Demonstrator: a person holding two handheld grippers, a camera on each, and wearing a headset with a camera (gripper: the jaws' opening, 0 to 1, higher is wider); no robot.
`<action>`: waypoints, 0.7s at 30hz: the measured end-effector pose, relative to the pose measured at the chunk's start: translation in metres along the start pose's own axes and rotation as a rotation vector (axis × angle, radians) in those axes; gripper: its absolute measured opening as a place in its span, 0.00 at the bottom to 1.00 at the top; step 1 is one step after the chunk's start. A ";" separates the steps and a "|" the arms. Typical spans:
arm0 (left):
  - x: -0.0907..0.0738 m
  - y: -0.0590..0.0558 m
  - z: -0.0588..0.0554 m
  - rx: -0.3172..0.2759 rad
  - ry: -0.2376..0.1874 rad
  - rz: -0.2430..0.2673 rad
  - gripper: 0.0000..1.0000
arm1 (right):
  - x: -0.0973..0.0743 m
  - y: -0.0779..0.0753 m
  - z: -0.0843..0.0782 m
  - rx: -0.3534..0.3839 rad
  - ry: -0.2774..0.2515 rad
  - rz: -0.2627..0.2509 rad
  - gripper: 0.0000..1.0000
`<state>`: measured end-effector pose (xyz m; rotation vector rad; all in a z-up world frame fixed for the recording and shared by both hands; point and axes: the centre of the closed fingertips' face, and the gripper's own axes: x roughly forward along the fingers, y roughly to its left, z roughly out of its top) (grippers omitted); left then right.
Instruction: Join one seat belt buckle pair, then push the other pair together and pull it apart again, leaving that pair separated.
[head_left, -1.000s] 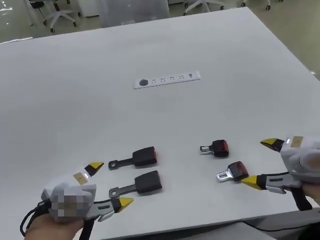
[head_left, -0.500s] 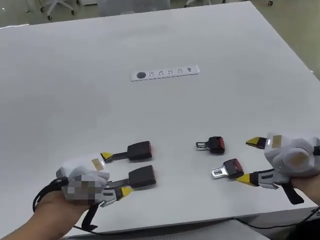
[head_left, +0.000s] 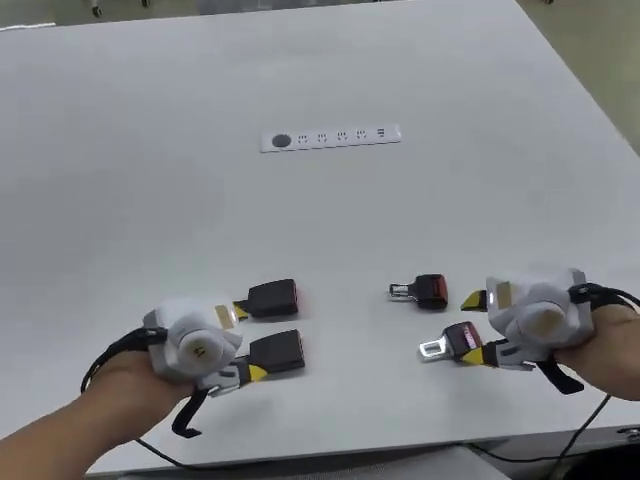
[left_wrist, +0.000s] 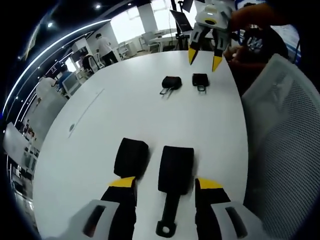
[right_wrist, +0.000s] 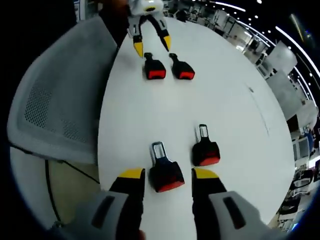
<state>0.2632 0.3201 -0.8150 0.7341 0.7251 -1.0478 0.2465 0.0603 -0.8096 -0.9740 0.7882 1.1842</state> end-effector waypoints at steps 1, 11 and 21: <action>0.003 0.001 0.001 0.013 0.003 -0.005 0.46 | 0.002 -0.001 -0.003 -0.005 0.009 0.006 0.38; 0.022 -0.006 0.003 0.032 0.038 -0.100 0.39 | 0.024 0.002 -0.014 -0.065 0.056 0.116 0.34; 0.031 -0.014 -0.008 0.149 0.116 -0.169 0.33 | 0.041 0.010 -0.024 -0.046 0.081 0.169 0.34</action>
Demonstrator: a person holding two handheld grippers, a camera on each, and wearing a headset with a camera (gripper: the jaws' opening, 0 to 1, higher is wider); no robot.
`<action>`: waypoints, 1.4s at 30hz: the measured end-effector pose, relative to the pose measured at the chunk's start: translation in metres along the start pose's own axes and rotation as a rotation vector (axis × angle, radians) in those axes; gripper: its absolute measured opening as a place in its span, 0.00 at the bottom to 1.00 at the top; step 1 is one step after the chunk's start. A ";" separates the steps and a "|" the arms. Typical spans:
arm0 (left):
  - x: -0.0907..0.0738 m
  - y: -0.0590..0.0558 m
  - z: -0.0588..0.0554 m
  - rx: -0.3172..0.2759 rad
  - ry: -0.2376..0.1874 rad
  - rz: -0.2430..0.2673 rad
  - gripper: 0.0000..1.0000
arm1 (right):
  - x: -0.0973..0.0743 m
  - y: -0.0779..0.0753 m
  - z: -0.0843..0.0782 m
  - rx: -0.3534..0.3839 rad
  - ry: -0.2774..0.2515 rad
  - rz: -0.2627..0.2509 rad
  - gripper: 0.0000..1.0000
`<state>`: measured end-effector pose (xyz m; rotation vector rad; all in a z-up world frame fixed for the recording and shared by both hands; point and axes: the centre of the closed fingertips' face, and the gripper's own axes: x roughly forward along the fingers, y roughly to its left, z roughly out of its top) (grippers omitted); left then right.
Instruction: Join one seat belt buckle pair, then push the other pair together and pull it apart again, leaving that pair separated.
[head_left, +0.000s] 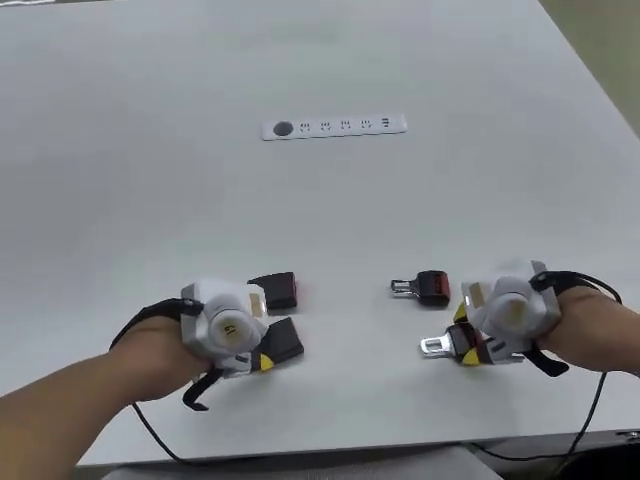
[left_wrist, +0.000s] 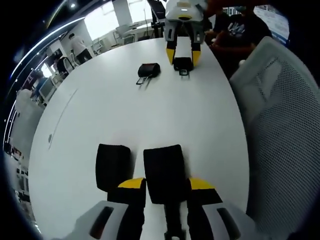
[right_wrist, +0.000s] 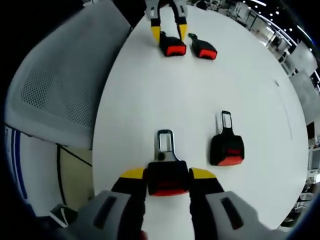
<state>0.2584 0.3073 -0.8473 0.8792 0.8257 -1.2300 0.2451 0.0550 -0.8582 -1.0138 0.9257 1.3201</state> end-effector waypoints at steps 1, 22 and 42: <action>0.002 -0.003 -0.002 0.027 0.013 -0.014 0.33 | 0.001 0.001 -0.001 0.001 0.004 0.004 0.34; 0.010 -0.003 -0.006 0.103 0.079 -0.027 0.33 | 0.000 0.003 -0.018 0.099 -0.006 -0.017 0.35; 0.011 -0.004 -0.006 0.091 0.076 -0.040 0.33 | 0.002 0.004 -0.017 0.107 0.021 0.019 0.35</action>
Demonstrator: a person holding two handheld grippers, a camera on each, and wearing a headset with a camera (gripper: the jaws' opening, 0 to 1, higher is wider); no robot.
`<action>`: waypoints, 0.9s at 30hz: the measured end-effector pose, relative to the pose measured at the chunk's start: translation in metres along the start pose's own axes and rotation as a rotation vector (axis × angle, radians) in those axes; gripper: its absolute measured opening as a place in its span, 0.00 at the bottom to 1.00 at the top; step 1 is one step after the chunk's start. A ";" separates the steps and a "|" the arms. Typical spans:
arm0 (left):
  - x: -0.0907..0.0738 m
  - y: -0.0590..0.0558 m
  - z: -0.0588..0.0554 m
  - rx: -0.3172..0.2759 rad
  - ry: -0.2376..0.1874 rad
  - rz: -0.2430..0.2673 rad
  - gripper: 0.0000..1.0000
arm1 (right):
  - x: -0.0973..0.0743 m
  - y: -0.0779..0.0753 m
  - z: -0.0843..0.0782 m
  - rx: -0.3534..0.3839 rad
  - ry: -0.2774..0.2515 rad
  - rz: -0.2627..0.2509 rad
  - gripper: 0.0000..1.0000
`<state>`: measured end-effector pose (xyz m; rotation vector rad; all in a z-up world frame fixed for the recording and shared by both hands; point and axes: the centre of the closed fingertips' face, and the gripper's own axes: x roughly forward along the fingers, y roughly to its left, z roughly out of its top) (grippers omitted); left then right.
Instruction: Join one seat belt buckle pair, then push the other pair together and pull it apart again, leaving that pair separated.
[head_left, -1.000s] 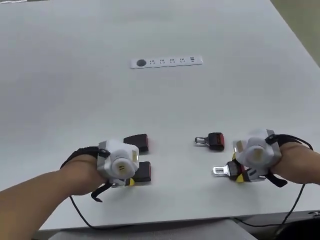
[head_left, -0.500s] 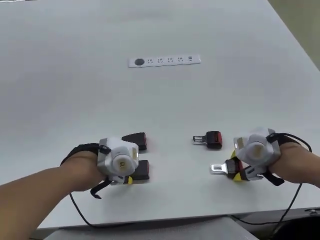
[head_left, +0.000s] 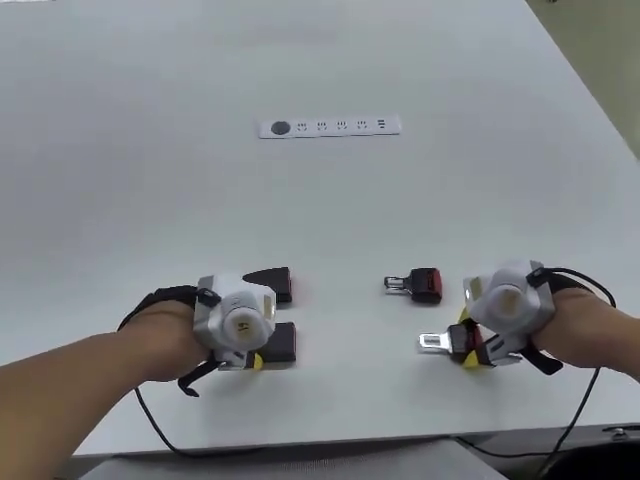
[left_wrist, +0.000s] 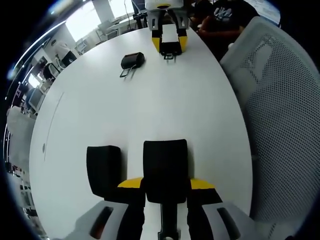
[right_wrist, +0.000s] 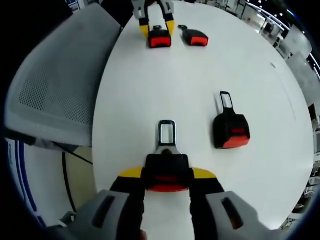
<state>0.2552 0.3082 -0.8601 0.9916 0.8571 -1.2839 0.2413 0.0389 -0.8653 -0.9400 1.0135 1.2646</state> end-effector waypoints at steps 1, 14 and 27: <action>0.000 0.000 0.000 0.000 0.005 -0.002 0.33 | 0.000 0.000 0.000 -0.001 0.004 0.000 0.35; 0.000 0.001 0.000 -0.002 -0.002 -0.011 0.33 | 0.003 0.000 0.011 0.031 0.008 -0.010 0.35; 0.000 0.000 0.000 -0.018 -0.009 -0.016 0.33 | 0.003 0.000 0.010 0.028 0.012 0.000 0.35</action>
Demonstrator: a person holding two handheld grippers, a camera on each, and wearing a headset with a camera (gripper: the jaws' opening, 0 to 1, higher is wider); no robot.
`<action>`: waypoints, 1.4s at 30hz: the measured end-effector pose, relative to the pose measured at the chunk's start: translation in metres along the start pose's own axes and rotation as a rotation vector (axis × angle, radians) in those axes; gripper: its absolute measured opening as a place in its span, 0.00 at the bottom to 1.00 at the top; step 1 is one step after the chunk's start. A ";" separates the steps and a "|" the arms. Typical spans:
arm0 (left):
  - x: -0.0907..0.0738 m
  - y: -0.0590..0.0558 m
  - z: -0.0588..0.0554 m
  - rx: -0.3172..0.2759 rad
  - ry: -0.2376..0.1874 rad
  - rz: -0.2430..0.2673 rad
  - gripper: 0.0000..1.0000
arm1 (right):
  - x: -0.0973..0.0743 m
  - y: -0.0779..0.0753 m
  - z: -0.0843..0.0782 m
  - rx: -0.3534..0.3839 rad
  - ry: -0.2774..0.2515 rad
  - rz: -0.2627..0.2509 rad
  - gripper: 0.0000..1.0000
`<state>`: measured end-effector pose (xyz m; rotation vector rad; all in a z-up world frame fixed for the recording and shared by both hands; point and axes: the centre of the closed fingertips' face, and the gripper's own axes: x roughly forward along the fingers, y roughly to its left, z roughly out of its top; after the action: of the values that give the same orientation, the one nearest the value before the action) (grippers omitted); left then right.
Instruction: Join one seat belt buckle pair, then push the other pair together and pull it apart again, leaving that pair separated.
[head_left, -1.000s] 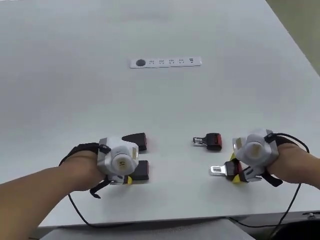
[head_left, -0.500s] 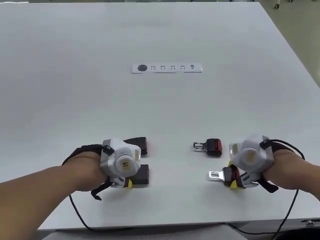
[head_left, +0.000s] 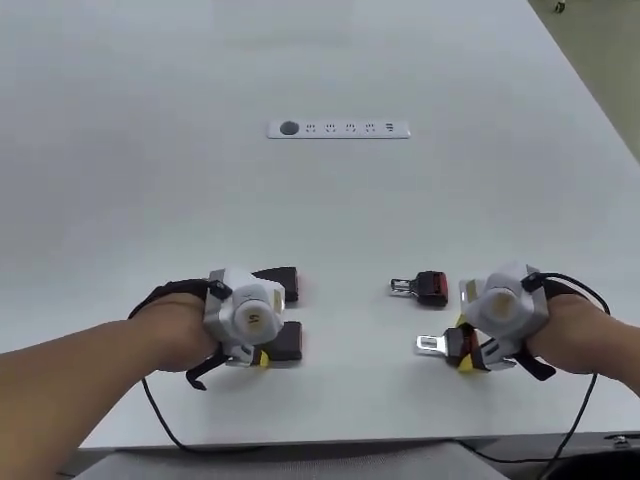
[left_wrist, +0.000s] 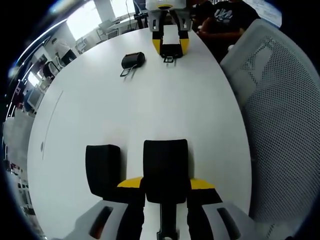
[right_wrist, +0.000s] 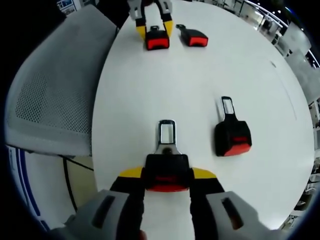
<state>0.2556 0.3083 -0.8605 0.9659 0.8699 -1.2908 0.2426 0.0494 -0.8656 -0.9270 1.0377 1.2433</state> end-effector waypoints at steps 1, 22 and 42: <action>0.000 0.000 0.000 -0.003 0.001 -0.001 0.33 | 0.000 -0.001 0.000 0.002 0.004 0.000 0.35; 0.000 -0.001 0.001 0.008 0.003 -0.010 0.33 | 0.000 -0.003 0.000 0.038 0.055 -0.006 0.35; 0.000 0.000 0.000 0.002 -0.003 -0.012 0.33 | 0.008 -0.003 0.031 0.012 -0.030 -0.010 0.35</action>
<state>0.2557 0.3082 -0.8609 0.9616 0.8733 -1.3034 0.2486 0.0813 -0.8645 -0.9015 1.0146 1.2377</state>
